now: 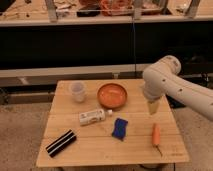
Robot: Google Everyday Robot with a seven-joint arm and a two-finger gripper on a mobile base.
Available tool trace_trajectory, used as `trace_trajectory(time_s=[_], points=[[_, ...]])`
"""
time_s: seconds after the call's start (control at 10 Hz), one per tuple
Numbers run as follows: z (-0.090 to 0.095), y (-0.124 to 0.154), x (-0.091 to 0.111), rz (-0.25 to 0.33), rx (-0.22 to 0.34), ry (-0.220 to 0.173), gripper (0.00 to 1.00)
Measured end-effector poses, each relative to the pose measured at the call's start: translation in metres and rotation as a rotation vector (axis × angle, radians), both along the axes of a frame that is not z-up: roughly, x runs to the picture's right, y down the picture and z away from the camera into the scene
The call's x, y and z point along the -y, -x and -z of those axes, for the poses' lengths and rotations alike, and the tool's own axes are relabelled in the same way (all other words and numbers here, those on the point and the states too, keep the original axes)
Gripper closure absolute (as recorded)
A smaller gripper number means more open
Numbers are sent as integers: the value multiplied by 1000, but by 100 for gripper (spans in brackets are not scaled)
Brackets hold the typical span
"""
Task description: Drag the ceramic bowl in a circle
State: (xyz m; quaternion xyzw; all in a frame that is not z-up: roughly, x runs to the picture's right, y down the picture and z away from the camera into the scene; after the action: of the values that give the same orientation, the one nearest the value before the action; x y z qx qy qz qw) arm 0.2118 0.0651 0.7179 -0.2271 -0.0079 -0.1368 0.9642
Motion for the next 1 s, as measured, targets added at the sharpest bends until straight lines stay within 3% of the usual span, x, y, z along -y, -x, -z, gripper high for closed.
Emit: trace_trajectory(time_s=[1.0], points=[[-21, 32, 26, 163, 139, -72, 20]])
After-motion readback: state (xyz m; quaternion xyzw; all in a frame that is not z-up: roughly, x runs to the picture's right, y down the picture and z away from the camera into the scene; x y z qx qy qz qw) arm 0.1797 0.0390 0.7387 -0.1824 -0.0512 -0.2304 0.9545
